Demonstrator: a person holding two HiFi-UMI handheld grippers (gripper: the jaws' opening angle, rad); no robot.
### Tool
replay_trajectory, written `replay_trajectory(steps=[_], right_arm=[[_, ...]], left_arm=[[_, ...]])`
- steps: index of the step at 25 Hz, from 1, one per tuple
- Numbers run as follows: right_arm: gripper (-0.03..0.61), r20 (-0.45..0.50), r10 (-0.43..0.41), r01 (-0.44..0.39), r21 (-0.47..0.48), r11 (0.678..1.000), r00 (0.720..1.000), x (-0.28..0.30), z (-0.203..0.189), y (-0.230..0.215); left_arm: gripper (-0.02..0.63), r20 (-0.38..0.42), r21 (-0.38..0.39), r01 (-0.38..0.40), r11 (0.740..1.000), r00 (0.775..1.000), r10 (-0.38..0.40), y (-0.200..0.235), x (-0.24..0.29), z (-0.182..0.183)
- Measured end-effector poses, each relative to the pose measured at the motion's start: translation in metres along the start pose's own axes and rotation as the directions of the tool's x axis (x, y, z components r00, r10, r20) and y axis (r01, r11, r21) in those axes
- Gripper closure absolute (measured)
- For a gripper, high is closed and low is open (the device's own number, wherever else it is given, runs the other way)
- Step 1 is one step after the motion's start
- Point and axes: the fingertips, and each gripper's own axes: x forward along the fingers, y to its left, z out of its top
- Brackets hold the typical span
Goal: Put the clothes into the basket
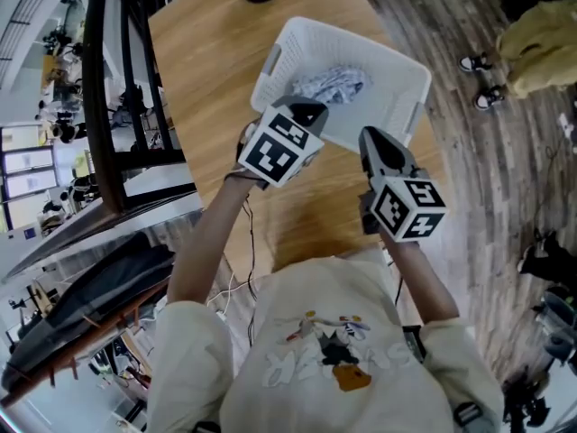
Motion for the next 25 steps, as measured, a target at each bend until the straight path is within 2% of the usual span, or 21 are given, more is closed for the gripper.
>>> replay_trajectory(steps=[8,14,20,23,25], right_arm=[[0.546,0.049,-0.016,0.018,-0.043,0.999,0.999,-0.029,0.003,0.013],[0.546,0.066,-0.012,0.015,-0.053,0.998,0.998,-0.049,-0.011,0.031],[0.546,0.087,-0.013,0.022,-0.099,0.995,0.996,-0.06,-0.023,0.046],[0.546,0.096,-0.017,0.027,-0.102,0.994,0.995,-0.068,-0.028,0.054],[0.546,0.115,-0.02,0.033,-0.115,0.993,0.993,-0.072,-0.026,0.059]], left_arm=[[0.614,0.073,-0.042,-0.043,0.998,0.996,0.046,-0.018,-0.041,0.004],[0.614,0.135,-0.119,-0.105,0.987,0.983,0.121,-0.03,-0.081,-0.008],[0.614,0.213,-0.214,-0.151,0.965,0.957,0.197,-0.048,-0.117,-0.026],[0.614,0.245,-0.228,-0.2,0.953,0.935,0.255,-0.058,-0.13,-0.033],[0.614,0.27,-0.243,-0.204,0.948,0.925,0.268,-0.065,-0.139,-0.033]])
